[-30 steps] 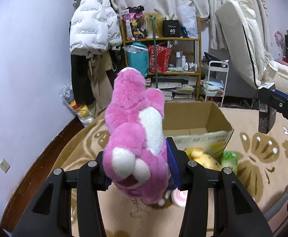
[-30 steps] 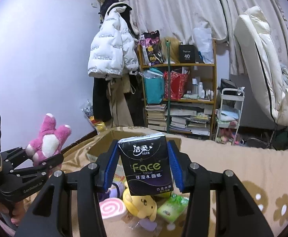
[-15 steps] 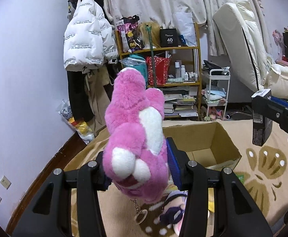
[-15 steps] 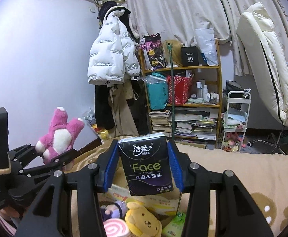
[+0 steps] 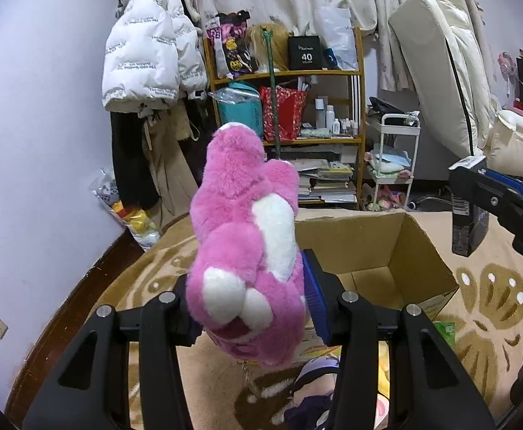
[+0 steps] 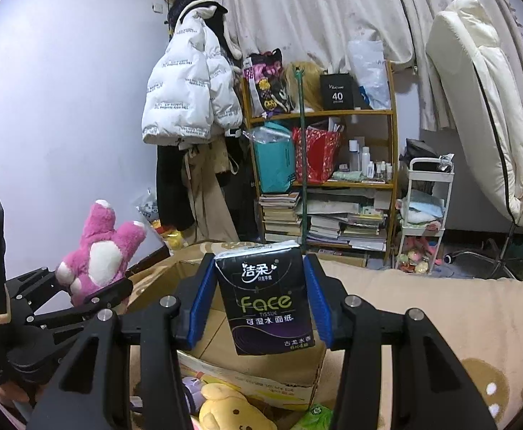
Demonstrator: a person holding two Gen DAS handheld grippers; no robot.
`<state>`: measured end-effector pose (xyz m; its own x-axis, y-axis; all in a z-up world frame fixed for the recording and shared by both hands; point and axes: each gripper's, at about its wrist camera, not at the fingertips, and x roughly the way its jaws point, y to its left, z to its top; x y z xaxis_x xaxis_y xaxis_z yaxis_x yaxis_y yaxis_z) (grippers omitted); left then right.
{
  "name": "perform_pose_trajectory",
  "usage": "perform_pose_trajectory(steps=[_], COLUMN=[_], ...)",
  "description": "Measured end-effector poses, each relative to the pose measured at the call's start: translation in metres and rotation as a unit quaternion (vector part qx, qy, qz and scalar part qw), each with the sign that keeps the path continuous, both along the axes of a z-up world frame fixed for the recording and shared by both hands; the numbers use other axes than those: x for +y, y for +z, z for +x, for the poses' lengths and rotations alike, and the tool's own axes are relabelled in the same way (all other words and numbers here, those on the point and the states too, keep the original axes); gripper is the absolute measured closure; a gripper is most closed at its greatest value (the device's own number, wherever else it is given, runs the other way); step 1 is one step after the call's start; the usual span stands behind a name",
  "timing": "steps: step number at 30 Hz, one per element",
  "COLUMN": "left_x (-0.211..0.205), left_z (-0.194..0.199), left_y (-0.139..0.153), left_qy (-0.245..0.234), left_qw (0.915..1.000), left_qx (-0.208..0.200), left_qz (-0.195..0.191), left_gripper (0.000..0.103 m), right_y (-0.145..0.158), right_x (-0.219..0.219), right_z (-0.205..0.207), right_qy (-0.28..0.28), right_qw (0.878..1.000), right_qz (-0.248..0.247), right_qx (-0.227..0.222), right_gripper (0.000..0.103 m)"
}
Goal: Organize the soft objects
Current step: 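Carry the pink bunny and black tissue pack over the box and release both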
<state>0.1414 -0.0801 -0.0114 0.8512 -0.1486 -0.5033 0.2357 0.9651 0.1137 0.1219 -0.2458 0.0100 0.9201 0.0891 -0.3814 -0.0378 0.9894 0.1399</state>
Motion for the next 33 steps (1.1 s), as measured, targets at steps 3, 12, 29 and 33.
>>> perform_pose_trajectory(steps=[3, 12, 29, 33], left_x=[-0.003, 0.005, 0.015, 0.017], left_z=[0.006, 0.025, 0.041, 0.039], left_y=[-0.007, -0.024, -0.039, -0.037], left_qy=[-0.003, -0.004, -0.02, -0.017], left_qw=[1.0, 0.9994, 0.9951, 0.9949], left_qx=[0.005, 0.034, 0.089, 0.091], left_qz=[0.005, -0.002, -0.039, -0.04], left_gripper=[0.057, 0.056, 0.045, 0.032], right_y=[-0.006, -0.036, -0.072, -0.073], right_x=[0.001, 0.0, 0.002, 0.009], right_z=[0.008, 0.025, 0.037, 0.036], right_qy=[0.004, 0.012, 0.034, 0.042], right_qw=[1.0, 0.999, 0.996, 0.996], right_qz=[0.0, 0.02, 0.037, 0.024], right_qx=[0.006, 0.044, 0.07, 0.08], right_gripper=[0.052, 0.051, 0.05, 0.05])
